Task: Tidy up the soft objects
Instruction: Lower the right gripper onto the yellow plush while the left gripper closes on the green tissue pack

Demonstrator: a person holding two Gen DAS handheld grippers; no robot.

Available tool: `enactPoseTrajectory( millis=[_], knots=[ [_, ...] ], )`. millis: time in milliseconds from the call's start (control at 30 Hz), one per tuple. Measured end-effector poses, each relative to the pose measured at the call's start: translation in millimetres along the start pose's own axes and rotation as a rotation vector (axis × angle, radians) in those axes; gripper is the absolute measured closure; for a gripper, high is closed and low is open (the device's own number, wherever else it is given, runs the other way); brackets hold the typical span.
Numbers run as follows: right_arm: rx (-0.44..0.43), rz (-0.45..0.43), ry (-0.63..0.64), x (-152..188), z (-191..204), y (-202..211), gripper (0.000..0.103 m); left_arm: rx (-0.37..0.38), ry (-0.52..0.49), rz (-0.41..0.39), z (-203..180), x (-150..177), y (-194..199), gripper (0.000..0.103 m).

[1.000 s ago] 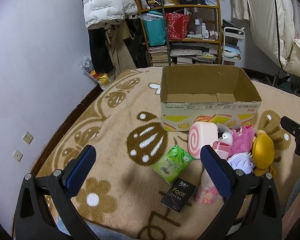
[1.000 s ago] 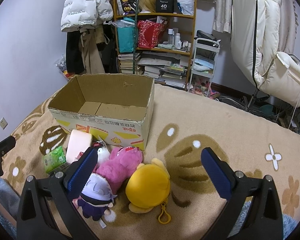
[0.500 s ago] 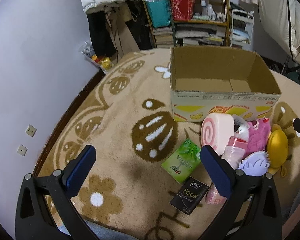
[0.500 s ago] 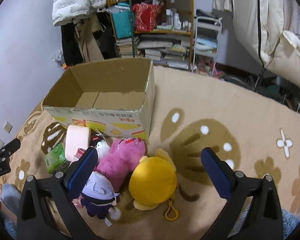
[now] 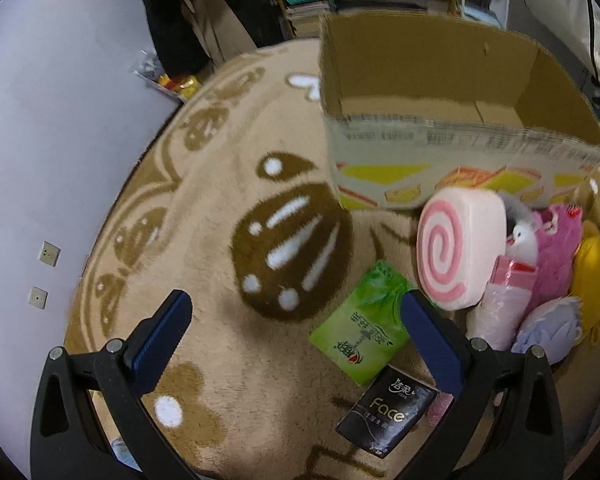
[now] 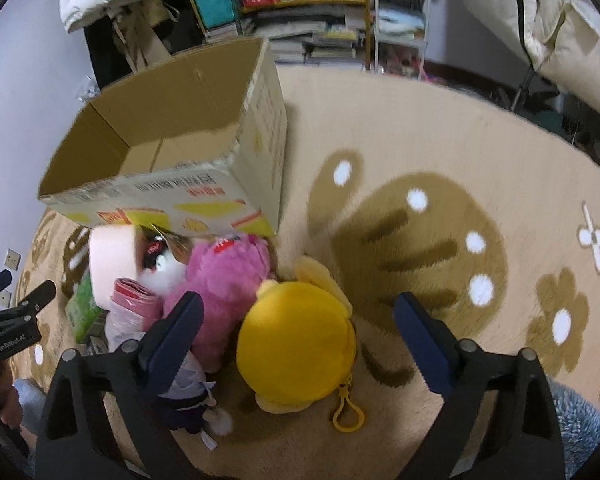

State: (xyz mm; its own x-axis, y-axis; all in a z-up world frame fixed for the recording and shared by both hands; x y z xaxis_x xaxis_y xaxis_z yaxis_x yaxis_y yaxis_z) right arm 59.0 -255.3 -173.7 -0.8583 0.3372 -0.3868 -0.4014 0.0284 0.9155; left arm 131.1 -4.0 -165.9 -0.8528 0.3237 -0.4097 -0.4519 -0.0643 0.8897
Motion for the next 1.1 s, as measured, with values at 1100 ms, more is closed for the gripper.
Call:
enactPoseTrajectory(
  millis=[1100],
  knots=[
    [-0.041,0.214,-0.027,26,-1,-72,0.016,0.179,-0.015,0.114,-32,9,-46,0.0]
  ],
)
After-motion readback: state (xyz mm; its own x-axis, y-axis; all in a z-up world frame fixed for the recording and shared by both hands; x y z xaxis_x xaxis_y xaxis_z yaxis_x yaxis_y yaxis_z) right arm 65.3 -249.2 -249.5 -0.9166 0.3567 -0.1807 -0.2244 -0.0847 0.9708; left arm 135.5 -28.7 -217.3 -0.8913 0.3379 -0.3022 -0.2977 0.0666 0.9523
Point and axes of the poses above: each gripper's, at about its wrist camera, not at the fingertips, and y roughly against the way its jaws point, z to its left, x to its underside, the point moved 8 cm from there along -y, roughly the way its jaws point, and after that the axes turned 3 degrees about x, right-handed, at the moved point
